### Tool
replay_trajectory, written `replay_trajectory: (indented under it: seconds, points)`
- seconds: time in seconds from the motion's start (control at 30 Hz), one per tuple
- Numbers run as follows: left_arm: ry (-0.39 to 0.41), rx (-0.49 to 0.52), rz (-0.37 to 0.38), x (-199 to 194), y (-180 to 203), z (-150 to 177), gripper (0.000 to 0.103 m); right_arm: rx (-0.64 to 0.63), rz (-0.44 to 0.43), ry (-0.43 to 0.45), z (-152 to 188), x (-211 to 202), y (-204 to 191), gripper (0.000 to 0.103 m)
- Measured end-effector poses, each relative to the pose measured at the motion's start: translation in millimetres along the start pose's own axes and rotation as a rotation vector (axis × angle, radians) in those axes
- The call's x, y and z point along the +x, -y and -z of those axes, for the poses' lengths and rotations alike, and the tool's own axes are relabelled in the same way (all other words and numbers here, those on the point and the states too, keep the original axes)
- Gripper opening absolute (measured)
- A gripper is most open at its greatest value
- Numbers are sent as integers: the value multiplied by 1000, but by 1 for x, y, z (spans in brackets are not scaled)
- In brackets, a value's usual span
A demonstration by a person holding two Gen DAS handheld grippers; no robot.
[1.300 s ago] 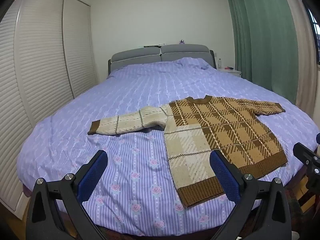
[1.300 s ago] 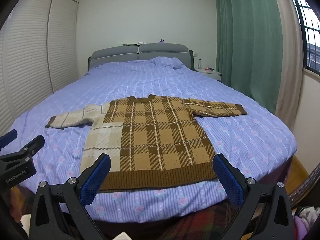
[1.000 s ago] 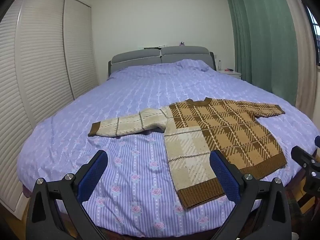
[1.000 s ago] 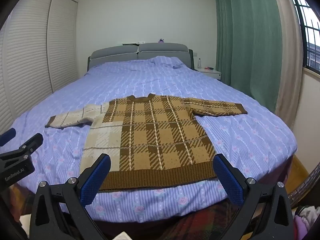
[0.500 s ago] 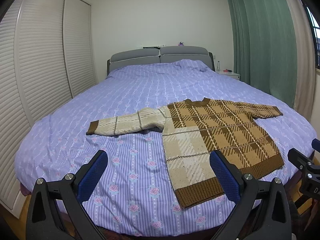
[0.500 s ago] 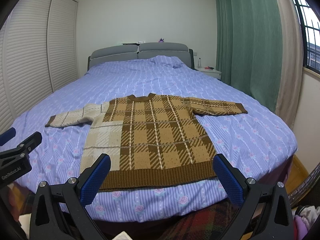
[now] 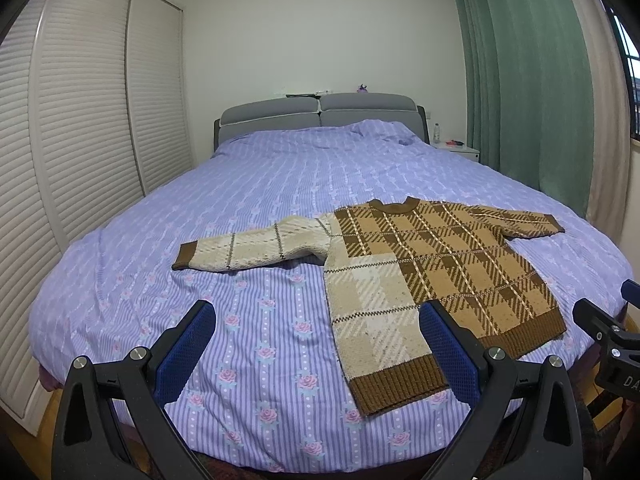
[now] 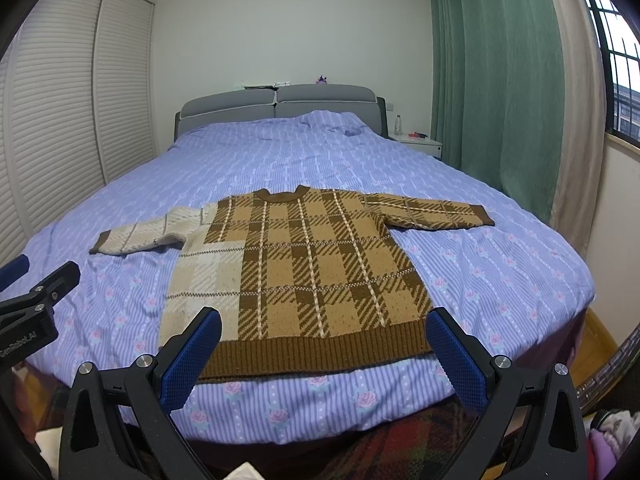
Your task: Fold small clothes
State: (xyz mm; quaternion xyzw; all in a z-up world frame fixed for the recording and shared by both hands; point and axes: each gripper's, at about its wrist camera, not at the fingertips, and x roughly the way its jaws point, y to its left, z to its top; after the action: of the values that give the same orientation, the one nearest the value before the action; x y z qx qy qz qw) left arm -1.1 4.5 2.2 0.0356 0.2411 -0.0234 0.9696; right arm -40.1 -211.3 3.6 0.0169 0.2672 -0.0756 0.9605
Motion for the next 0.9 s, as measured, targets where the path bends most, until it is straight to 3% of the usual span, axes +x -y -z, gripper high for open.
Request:
replay_trajectory:
  seconds: [0.9]
  points:
    - [9,5,5,-5,-1,-3,103,-6,-1,4,0,-1,-2,103]
